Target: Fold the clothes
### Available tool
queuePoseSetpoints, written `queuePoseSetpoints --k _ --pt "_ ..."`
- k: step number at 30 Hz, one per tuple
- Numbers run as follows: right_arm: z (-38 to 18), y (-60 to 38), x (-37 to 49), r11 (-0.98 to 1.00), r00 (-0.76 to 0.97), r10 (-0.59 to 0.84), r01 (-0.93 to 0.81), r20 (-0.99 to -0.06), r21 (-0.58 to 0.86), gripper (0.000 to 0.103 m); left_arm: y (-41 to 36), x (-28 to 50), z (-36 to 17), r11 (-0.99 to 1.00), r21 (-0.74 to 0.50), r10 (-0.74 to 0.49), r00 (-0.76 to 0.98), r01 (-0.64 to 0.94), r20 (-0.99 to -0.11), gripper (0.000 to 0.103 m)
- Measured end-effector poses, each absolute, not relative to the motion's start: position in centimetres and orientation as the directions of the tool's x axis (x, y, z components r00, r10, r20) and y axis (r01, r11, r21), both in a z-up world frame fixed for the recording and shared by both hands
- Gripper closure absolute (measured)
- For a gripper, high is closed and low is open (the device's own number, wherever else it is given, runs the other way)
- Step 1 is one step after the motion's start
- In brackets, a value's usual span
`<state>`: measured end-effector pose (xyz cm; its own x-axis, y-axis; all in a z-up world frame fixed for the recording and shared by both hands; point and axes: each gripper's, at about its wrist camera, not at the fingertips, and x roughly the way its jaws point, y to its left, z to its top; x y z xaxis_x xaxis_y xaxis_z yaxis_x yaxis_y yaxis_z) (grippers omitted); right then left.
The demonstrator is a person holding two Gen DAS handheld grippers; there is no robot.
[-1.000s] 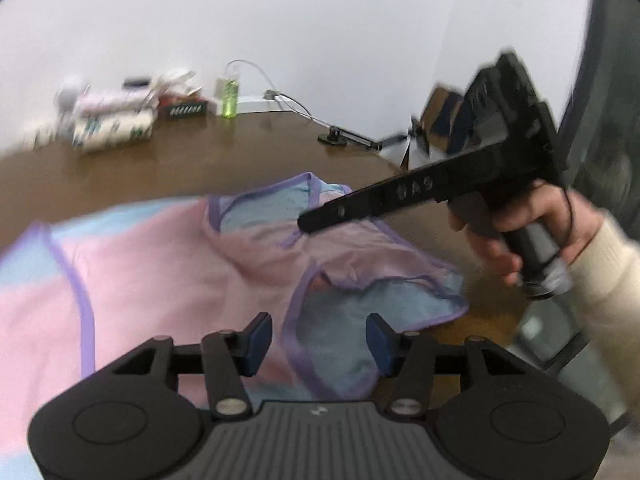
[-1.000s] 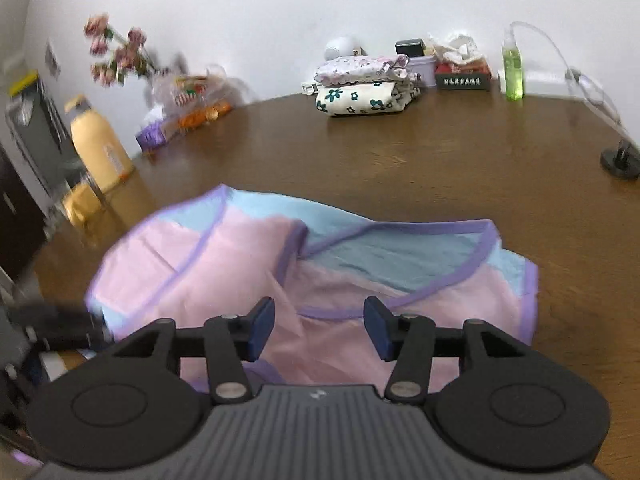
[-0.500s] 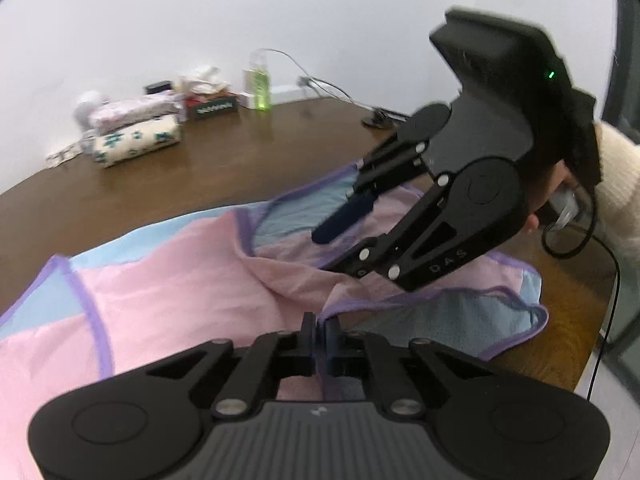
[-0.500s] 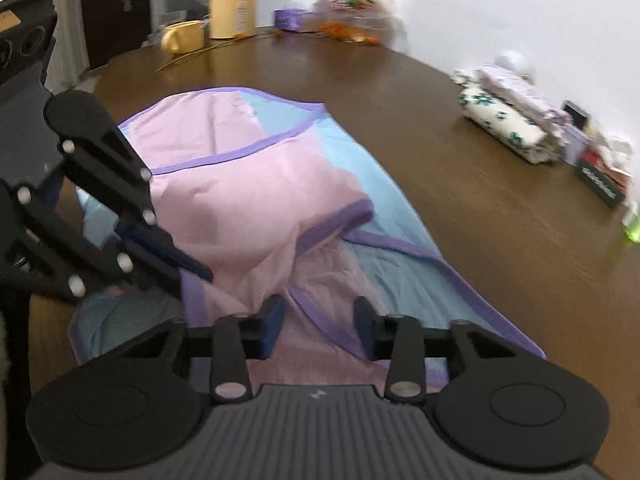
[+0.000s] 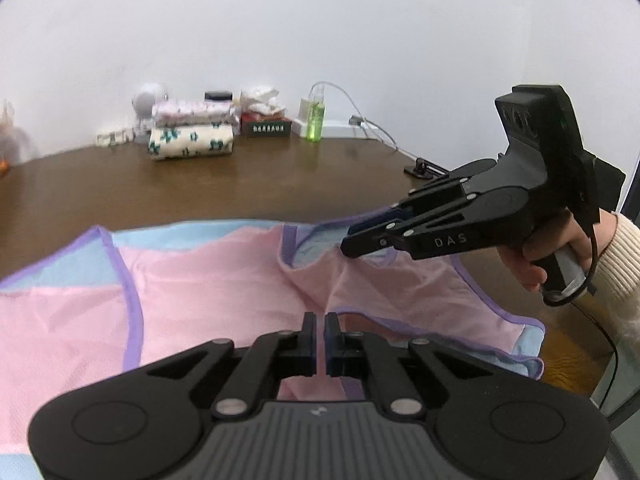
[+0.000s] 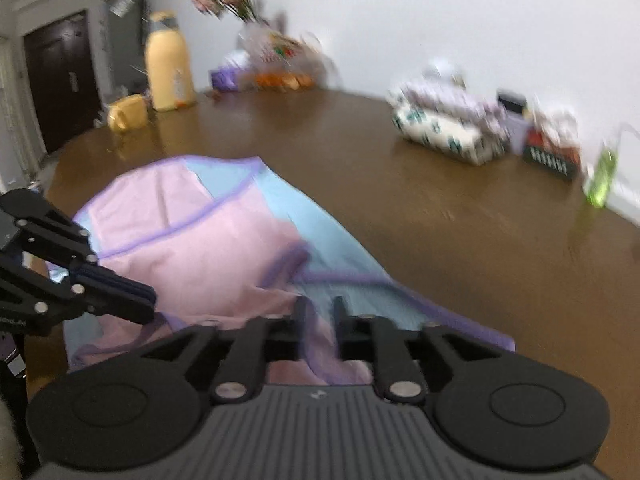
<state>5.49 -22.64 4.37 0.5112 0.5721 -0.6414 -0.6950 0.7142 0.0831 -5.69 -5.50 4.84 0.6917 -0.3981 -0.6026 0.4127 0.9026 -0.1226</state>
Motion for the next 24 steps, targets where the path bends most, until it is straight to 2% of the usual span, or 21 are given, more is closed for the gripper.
queuePoseSetpoints --k 1,2,4,6,7,8,9,10,12,16,19,21,24 --pt "4.6 -22.6 6.0 0.729 0.502 0.583 -0.671 -0.639 0.138 0.061 -5.7 -5.7 4.6 0.901 -0.125 -0.399 0.684 0.415 -0.611 0.1" --pt "4.9 -22.6 6.5 0.741 0.494 0.593 -0.644 -0.635 0.191 0.061 -5.8 -5.7 4.5 0.898 -0.123 -0.403 0.678 0.422 -0.615 0.099" --pt "5.1 -21.9 7.7 0.738 0.447 0.638 -0.589 -0.627 0.33 0.061 -6.2 -6.0 4.3 0.891 -0.114 -0.411 0.676 0.439 -0.611 0.084" --pt "4.7 -20.6 9.0 0.725 0.392 0.661 -0.552 -0.64 0.411 0.061 -6.6 -6.1 4.2 0.883 -0.098 -0.418 0.675 0.458 -0.607 0.072" --pt "4.2 -19.9 9.5 0.726 0.371 0.658 -0.542 -0.655 0.423 0.066 -6.9 -6.0 4.1 0.881 -0.087 -0.416 0.676 0.465 -0.608 0.071" --pt "3.7 -19.3 9.8 0.73 0.355 0.651 -0.536 -0.671 0.425 0.08 -7.2 -5.9 4.0 0.879 -0.076 -0.414 0.677 0.47 -0.608 0.071" --pt "3.1 -18.7 10.1 0.736 0.338 0.639 -0.529 -0.69 0.423 0.091 -7.4 -5.7 3.7 0.882 -0.069 -0.403 0.673 0.465 -0.62 0.079" --pt "2.7 -18.2 10.4 0.743 0.33 0.629 -0.522 -0.704 0.419 0.1 -7.6 -5.4 3.5 0.885 -0.063 -0.392 0.669 0.46 -0.631 0.102" --pt "2.7 -18.2 10.5 0.738 0.33 0.641 -0.513 -0.693 0.438 0.1 -7.0 -5.1 3.4 0.887 -0.117 -0.416 0.661 0.448 -0.625 0.102" --pt "4.7 -20.2 10.4 0.643 0.335 0.761 -0.495 -0.555 0.584 0.1 -5.7 -6.1 4.2 0.887 -0.163 -0.442 0.691 0.432 -0.572 0.102" --pt "5.1 -21.3 11.3 0.601 0.338 0.8 -0.457 -0.496 0.656 0.1 -4.6 -6.7 4.9 0.882 -0.224 -0.468 0.708 0.415 -0.529 0.102" --pt "4.5 -21.6 11.7 0.594 0.335 0.804 -0.439 -0.491 0.674 0.1 -3.8 -7.0 5.2 0.881 -0.262 -0.473 0.721 0.394 -0.507 0.102" --pt "3.1 -21.2 11.9 0.653 0.341 0.757 -0.41 -0.557 0.636 0.098 -2.5 -7.3 4.5 0.875 -0.336 -0.48 0.715 0.349 -0.508 0.102"
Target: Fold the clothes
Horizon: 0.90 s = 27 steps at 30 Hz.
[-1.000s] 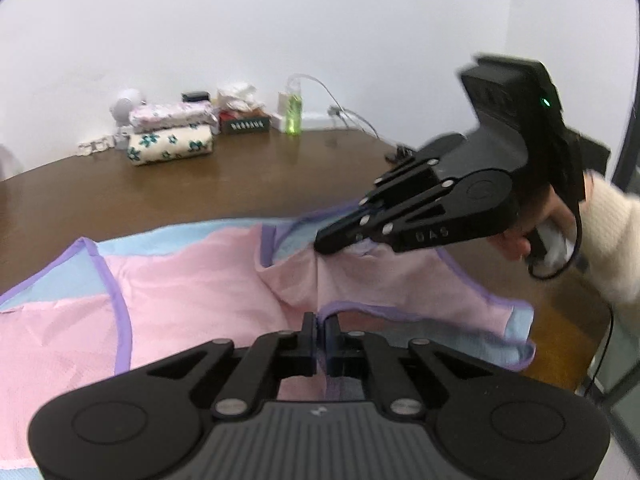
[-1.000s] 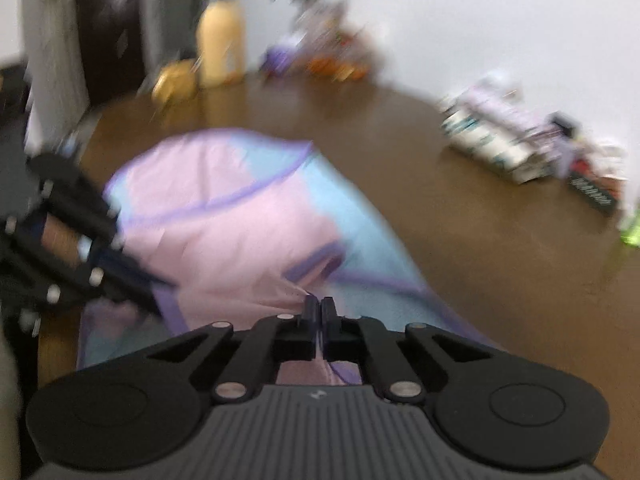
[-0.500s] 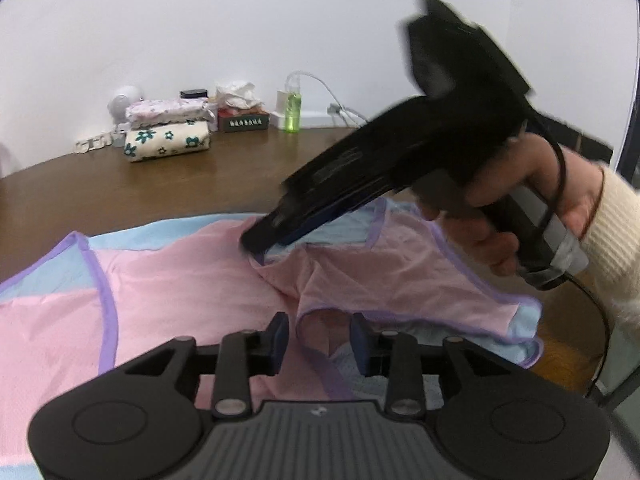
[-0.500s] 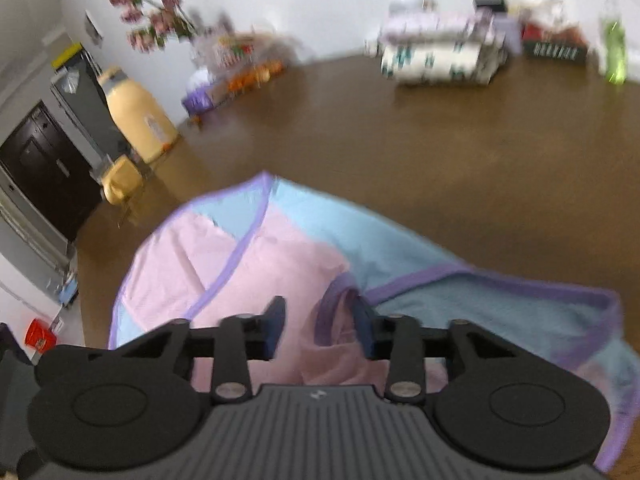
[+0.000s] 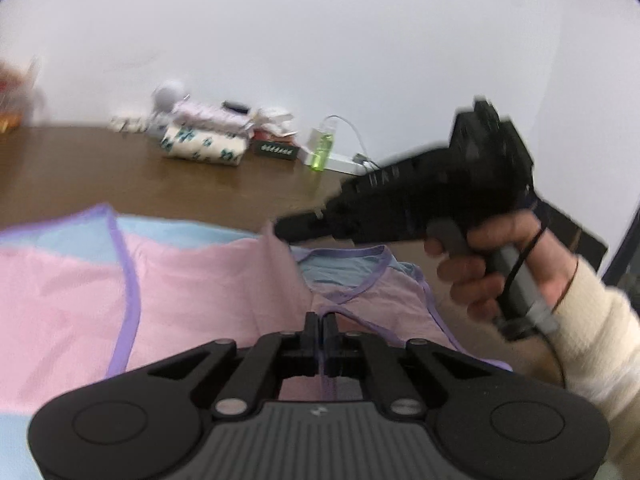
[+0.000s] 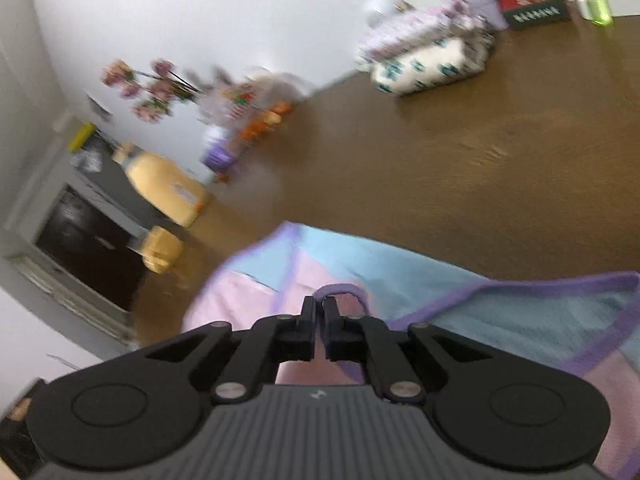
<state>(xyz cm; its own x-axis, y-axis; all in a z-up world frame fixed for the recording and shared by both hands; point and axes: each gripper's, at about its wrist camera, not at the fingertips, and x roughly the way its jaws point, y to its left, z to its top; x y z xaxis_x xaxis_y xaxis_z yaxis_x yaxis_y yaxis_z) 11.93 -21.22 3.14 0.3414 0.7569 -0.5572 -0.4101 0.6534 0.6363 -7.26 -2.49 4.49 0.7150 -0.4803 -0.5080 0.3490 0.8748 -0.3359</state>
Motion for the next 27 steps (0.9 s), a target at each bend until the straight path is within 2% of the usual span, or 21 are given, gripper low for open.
queuePoseSetpoints --k 3,6,9,10,11,12,13,15,16,17,18,23,24,26,27 --pt "2.3 -21.0 11.5 0.688 0.358 0.725 -0.4 -0.588 0.605 0.097 -1.6 -7.4 3.5 0.88 -0.369 -0.465 0.706 0.3 -0.535 0.102" --pt "2.7 -21.5 11.0 0.694 0.396 0.72 -0.394 -0.57 0.602 0.097 -1.2 -7.8 2.9 0.883 -0.378 -0.456 0.704 0.279 -0.544 0.102" --pt "3.4 -21.9 10.6 0.7 0.411 0.714 -0.389 -0.567 0.599 0.095 -1.5 -8.7 3.1 0.887 -0.333 -0.456 0.727 0.321 -0.513 0.102" --pt "3.5 -21.8 10.6 0.701 0.407 0.713 -0.387 -0.571 0.599 0.089 -1.8 -9.0 3.2 0.892 -0.299 -0.449 0.736 0.339 -0.506 0.102" --pt "3.5 -21.6 10.6 0.701 0.397 0.713 -0.383 -0.578 0.601 0.067 -2.2 -9.3 3.4 0.896 -0.264 -0.443 0.745 0.357 -0.499 0.102" --pt "3.4 -21.3 10.6 0.7 0.383 0.715 -0.38 -0.586 0.605 0.057 -2.5 -9.6 3.5 0.899 -0.228 -0.437 0.753 0.373 -0.492 0.102" --pt "3.2 -21.0 10.5 0.698 0.368 0.716 -0.377 -0.593 0.609 0.052 -3.0 -9.8 3.4 0.901 -0.194 -0.432 0.755 0.389 -0.493 0.101" --pt "2.8 -20.2 10.6 0.681 0.337 0.732 -0.376 -0.592 0.628 0.053 -3.8 -10.1 3.2 0.899 -0.125 -0.423 0.759 0.419 -0.495 0.101" --pt "2.5 -19.7 10.6 0.676 0.326 0.736 -0.379 -0.593 0.632 0.06 -4.1 -10.2 3.0 0.9 -0.109 -0.418 0.76 0.423 -0.498 0.101" --pt "2.3 -19.1 10.6 0.678 0.32 0.734 -0.386 -0.598 0.626 0.084 -4.4 -10.2 2.9 0.9 -0.094 -0.413 0.76 0.426 -0.502 0.101" --pt "2.2 -18.6 10.7 0.679 0.321 0.734 -0.387 -0.599 0.624 0.095 -4.7 -10.2 2.8 0.899 -0.079 -0.408 0.761 0.43 -0.505 0.102" --pt "3.2 -19.7 10.4 0.613 0.348 0.789 -0.39 -0.506 0.687 0.097 -4.4 -10.3 4.1 0.896 -0.11 -0.429 0.778 0.43 -0.459 0.102" --pt "3.5 -20.4 10.3 0.607 0.358 0.792 -0.384 -0.494 0.696 0.097 -4.8 -10.5 4.2 0.891 -0.08 -0.431 0.78 0.446 -0.453 0.102" --pt "3.3 -21.8 10.2 0.638 0.386 0.765 -0.342 -0.516 0.69 0.088 -5.8 -10.8 4.4 0.879 -0.018 -0.436 0.786 0.477 -0.439 0.101" --pt "3.1 -22.4 10.0 0.669 0.404 0.737 -0.32 -0.542 0.671 0.085 -6.9 -11.2 4.0 0.854 0.071 -0.433 0.781 0.515 -0.451 0.095"
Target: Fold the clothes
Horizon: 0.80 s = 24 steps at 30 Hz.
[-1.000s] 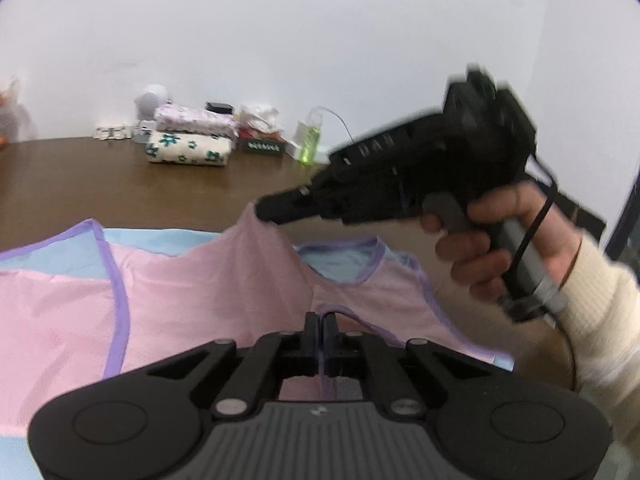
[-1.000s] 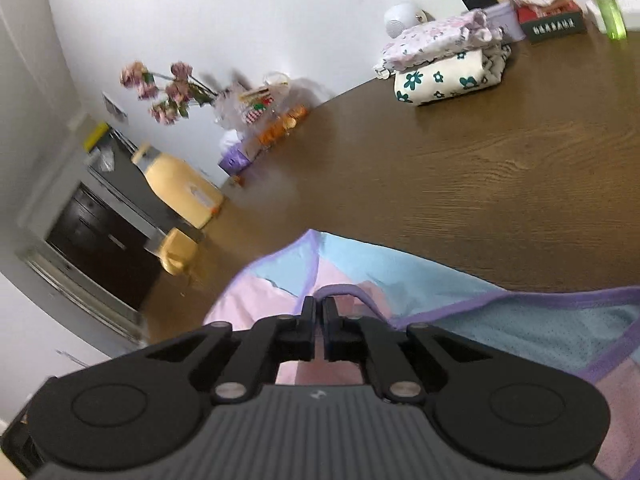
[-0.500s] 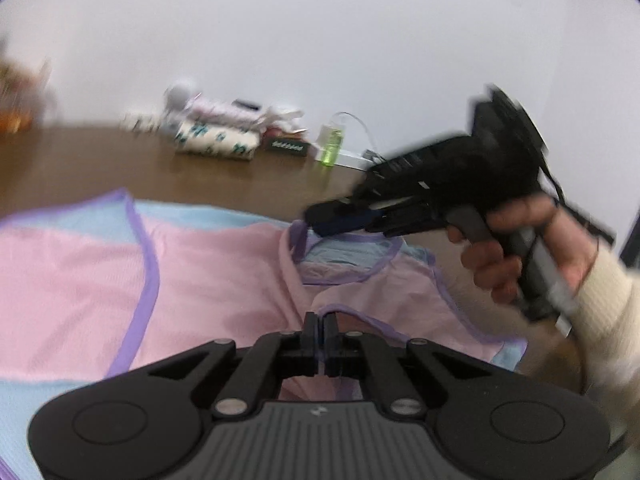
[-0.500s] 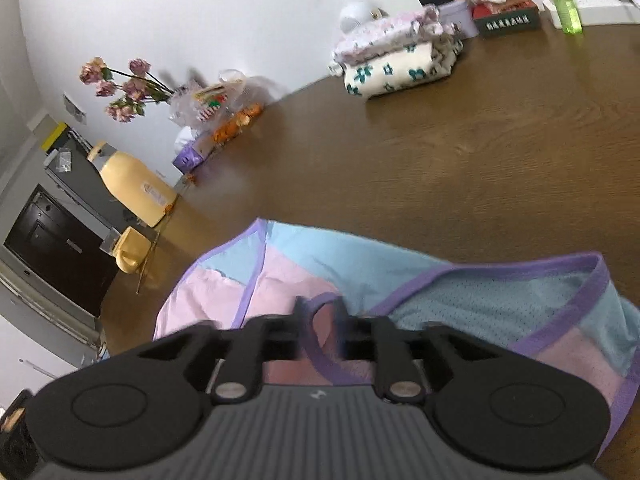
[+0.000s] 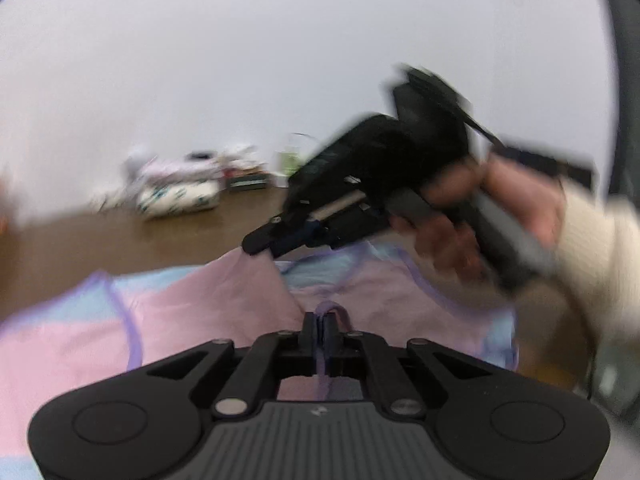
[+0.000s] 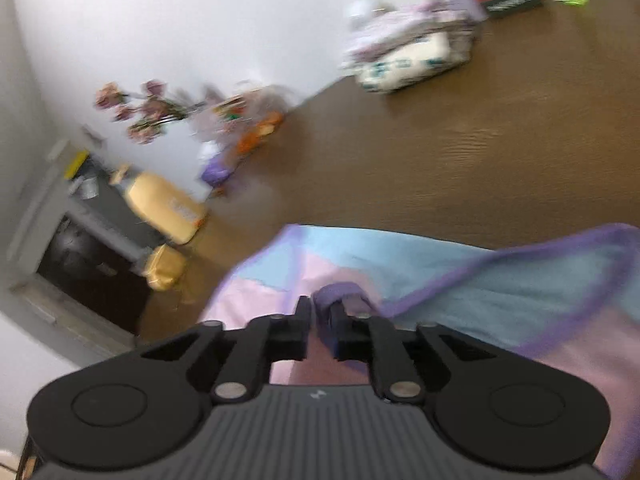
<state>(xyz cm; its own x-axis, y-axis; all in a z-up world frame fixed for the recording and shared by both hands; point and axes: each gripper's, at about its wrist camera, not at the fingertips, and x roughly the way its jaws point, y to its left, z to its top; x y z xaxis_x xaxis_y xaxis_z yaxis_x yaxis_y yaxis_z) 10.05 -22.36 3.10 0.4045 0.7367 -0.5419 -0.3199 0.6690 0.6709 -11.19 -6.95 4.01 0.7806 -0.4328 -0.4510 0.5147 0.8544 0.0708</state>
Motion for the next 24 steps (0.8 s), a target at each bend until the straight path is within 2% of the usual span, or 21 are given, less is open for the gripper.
queuePoseSetpoints --k 2,3,4,6,7,9,11,12,13,14,15,17,21,24 --pt "2.7 -22.6 9.6 0.701 0.413 0.707 -0.302 -0.574 0.646 0.084 -8.9 -12.4 3.0 0.793 0.241 -0.414 0.785 0.56 -0.462 0.088" --pt "2.6 -22.7 9.3 0.708 0.411 0.701 -0.297 -0.583 0.641 0.083 -9.7 -13.0 2.5 0.757 0.309 -0.408 0.786 0.576 -0.465 0.078" --pt "2.6 -22.6 9.0 0.711 0.408 0.698 -0.302 -0.588 0.635 0.08 -9.7 -13.2 2.6 0.752 0.304 -0.417 0.779 0.585 -0.468 0.071" --pt "3.0 -22.2 8.1 0.709 0.395 0.704 -0.333 -0.591 0.622 0.067 -8.5 -13.0 3.3 0.776 0.182 -0.463 0.742 0.604 -0.485 0.059" --pt "3.1 -21.9 7.8 0.707 0.389 0.706 -0.342 -0.592 0.619 0.059 -7.4 -12.5 3.9 0.795 0.083 -0.489 0.717 0.601 -0.497 0.056" --pt "3.2 -21.4 7.3 0.699 0.376 0.715 -0.345 -0.59 0.627 0.056 -5.2 -10.8 4.4 0.827 -0.083 -0.514 0.686 0.557 -0.515 0.056" --pt "3.1 -20.5 7.3 0.687 0.345 0.727 -0.355 -0.594 0.635 0.056 -4.2 -9.1 4.2 0.866 -0.174 -0.48 0.683 0.468 -0.55 0.057" --pt "2.9 -19.8 7.4 0.693 0.33 0.72 -0.358 -0.61 0.625 0.057 -3.7 -8.2 4.0 0.881 -0.216 -0.463 0.68 0.42 -0.569 0.06" --pt "2.7 -19.1 7.3 0.706 0.318 0.707 -0.358 -0.632 0.61 0.067 -3.9 -7.5 3.7 0.894 -0.199 -0.435 0.678 0.401 -0.593 0.066" --pt "2.5 -18.6 7.2 0.723 0.315 0.69 -0.356 -0.652 0.593 0.09 -4.1 -7.1 3.4 0.905 -0.166 -0.406 0.68 0.392 -0.611 0.07" --pt "2.3 -18.3 7.2 0.736 0.321 0.676 -0.352 -0.663 0.579 0.1 -4.3 -7.0 3.1 0.908 -0.139 -0.391 0.679 0.396 -0.622 0.075" --pt "2.5 -18.5 7.1 0.715 0.343 0.699 -0.346 -0.627 0.608 0.102 -4.5 -7.1 2.8 0.905 -0.127 -0.39 0.671 0.407 -0.63 0.076" --pt "3.2 -21.1 6.8 0.547 0.387 0.817 -0.289 -0.427 0.786 0.103 -4.0 -7.5 3.1 0.888 -0.178 -0.435 0.649 0.423 -0.624 0.076" --pt "2.2 -22.4 6.8 0.504 0.398 0.83 -0.237 -0.39 0.83 0.102 -4.2 -7.9 3.6 0.876 -0.193 -0.463 0.66 0.442 -0.592 0.069"
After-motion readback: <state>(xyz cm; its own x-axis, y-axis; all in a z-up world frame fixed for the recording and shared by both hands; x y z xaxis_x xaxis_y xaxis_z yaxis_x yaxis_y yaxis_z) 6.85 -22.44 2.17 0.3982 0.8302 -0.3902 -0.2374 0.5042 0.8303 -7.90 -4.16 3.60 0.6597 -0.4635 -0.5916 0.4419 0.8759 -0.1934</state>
